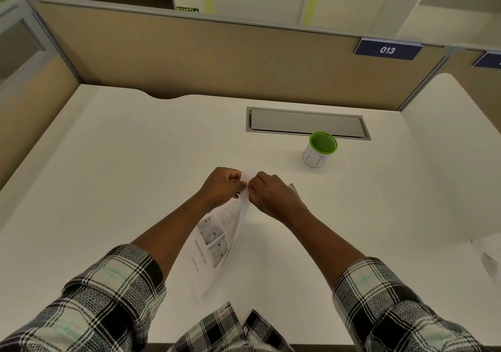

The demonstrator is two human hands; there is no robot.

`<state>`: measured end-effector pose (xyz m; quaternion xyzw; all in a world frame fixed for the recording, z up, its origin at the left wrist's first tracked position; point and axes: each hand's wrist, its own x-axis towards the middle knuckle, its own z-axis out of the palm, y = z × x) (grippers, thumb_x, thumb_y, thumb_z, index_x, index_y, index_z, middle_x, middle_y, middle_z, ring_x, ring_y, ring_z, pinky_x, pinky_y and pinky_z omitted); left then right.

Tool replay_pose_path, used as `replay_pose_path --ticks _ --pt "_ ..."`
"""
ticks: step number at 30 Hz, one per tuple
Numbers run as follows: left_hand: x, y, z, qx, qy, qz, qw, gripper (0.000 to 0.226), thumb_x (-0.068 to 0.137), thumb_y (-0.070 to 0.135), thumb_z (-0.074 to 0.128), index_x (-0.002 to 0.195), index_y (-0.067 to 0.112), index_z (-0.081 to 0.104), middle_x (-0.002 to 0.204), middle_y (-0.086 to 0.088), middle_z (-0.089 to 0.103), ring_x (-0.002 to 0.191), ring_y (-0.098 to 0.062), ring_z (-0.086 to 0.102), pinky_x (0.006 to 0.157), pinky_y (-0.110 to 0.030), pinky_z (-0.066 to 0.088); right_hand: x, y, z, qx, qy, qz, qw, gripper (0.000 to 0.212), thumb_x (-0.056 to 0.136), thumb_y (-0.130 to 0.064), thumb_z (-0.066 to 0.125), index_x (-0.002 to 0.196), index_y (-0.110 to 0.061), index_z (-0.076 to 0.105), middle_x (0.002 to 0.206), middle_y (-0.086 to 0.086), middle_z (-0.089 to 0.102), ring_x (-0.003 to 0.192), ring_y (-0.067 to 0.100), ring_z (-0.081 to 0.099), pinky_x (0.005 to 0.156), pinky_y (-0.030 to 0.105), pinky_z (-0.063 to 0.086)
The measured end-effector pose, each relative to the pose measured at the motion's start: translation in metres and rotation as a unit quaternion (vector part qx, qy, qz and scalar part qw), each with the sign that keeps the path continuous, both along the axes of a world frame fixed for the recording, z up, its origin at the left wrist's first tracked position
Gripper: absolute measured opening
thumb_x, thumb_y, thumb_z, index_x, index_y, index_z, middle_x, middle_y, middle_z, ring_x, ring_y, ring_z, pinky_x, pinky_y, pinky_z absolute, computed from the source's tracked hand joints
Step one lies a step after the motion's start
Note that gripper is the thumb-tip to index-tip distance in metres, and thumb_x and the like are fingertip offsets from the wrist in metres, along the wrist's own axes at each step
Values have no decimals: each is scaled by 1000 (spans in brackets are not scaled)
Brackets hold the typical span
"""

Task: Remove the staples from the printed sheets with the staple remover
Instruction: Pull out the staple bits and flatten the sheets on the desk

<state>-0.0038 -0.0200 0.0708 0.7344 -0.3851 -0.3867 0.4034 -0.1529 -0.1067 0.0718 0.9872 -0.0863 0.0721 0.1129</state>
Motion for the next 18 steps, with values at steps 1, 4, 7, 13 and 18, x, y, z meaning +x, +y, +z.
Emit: replay_pose_path --ticks 1,4,7,13,18 --pt "0 0 -1 -1 1 1 1000 24 89 11 62 80 -11 61 79 -28 63 67 -25 61 68 -30 57 -1 -2 -3 -19 5 9 1000 10 78 5 63 74 -4 60 66 8 50 59 22 47 41 29 35" --pt "1 2 -2 -1 12 13 1000 23 90 13 61 78 -6 62 85 -25 66 74 -31 66 70 -32 58 0 -1 -4 17 -3 -10 1000 9 81 3 56 84 -3 63 75 8 54 64 23 50 45 31 40" --pt "-1 3 -1 -5 38 27 999 23 91 14 60 71 3 60 81 -18 65 76 -29 65 71 -34 58 1 -3 -5 150 -37 -56 986 18 94 -21 46 100 -10 59 97 5 55 85 21 52 72 36 48" --pt "1 5 -3 -18 109 54 992 27 91 12 60 64 10 55 73 -7 62 76 -24 67 74 -38 59 -3 4 -7 333 -140 -122 924 6 90 -12 58 90 -5 59 87 7 57 71 23 53 63 31 45" --pt "0 6 1 -14 129 67 989 35 91 13 61 57 21 59 73 -2 67 81 -28 69 80 -42 58 -4 2 -10 338 -159 -119 920 10 94 -15 55 96 -8 62 94 6 60 78 18 55 68 26 45"
